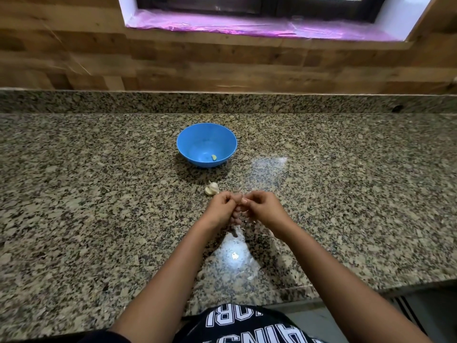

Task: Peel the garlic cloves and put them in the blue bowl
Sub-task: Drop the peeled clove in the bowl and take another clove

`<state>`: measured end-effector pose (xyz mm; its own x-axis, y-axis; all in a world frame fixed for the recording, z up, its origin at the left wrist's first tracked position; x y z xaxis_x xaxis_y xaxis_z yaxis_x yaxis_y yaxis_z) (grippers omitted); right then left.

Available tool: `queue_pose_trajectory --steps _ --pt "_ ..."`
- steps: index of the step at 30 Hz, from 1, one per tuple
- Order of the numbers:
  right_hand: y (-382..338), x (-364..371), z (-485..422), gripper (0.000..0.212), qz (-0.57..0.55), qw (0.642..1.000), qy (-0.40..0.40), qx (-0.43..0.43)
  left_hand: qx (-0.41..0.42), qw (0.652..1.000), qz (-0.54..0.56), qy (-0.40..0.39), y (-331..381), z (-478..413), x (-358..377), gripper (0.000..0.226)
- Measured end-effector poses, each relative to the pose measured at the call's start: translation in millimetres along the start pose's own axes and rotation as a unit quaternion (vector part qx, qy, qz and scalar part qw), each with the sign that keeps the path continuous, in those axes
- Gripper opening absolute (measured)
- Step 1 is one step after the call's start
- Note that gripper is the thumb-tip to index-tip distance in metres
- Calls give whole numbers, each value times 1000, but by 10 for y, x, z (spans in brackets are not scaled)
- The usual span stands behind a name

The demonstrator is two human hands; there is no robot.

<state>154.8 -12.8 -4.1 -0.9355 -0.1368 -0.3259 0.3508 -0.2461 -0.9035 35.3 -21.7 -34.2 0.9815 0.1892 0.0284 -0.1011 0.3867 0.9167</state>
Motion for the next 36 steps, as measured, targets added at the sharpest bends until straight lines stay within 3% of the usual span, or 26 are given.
queue_pose_trajectory --steps 6,16,18,21,27,29,31,36 --pt "39 -10 -1 15 -258 959 -13 116 41 999 6 14 13 39 17 11" --pt "89 -21 -86 6 -261 953 42 148 58 996 -50 47 -57 3 17 12" --pt "116 -23 -107 5 -253 954 47 152 116 972 -177 105 -35 -3 -53 12" --pt "140 -24 -134 3 -237 959 46 151 210 897 -339 192 -20 -27 -189 11" --pt "135 -25 -149 6 -225 962 32 149 276 827 -422 248 -9 -47 -275 24" --pt "133 -27 -143 6 -226 962 35 147 286 841 -392 241 29 -8 -245 26" --pt "129 -24 -137 5 -236 960 33 147 276 880 -334 197 42 0 -196 25" --pt "130 -4 -134 4 -250 957 26 149 156 972 -144 101 -19 4 -75 13"
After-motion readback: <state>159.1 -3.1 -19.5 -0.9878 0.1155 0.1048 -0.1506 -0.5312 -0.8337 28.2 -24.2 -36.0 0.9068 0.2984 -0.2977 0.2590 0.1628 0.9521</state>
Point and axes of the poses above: each hand's wrist, its own z-axis away from the middle knuckle, its own x-axis out of the palm, y = z × x, the point moved 3 cm from there along -z, towards the middle knuckle, and after that the axes turned 12 degrees about y, right-handed, at the moved point
